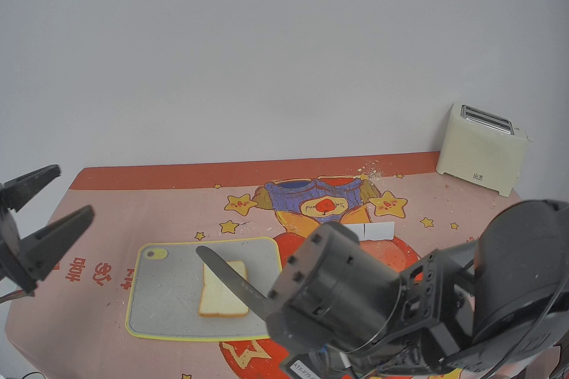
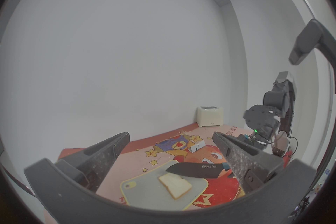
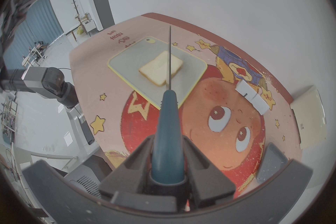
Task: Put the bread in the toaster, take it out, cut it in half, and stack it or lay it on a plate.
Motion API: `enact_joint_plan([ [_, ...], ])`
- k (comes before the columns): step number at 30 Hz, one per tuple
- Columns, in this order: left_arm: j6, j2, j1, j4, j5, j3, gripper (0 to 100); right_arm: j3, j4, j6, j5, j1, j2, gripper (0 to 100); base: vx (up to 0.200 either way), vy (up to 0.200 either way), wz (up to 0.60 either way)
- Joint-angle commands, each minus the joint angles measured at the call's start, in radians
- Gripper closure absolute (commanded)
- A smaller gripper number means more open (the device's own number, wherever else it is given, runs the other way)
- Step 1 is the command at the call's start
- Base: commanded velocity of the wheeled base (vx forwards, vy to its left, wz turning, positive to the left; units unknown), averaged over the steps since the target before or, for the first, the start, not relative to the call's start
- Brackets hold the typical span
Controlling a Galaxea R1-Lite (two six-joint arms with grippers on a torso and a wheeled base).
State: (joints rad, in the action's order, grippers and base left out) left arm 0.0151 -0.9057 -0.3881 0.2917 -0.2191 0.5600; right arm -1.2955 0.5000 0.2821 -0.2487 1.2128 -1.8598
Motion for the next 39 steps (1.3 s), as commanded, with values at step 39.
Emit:
enact_joint_plan([
  [39, 0.016, -0.346, -0.069, 0.035, -0.003, -0.025, 0, -0.074, -0.038, -0.181, 0.141, -0.125, -0.141, 100, 0.000, 0.000, 0.00],
])
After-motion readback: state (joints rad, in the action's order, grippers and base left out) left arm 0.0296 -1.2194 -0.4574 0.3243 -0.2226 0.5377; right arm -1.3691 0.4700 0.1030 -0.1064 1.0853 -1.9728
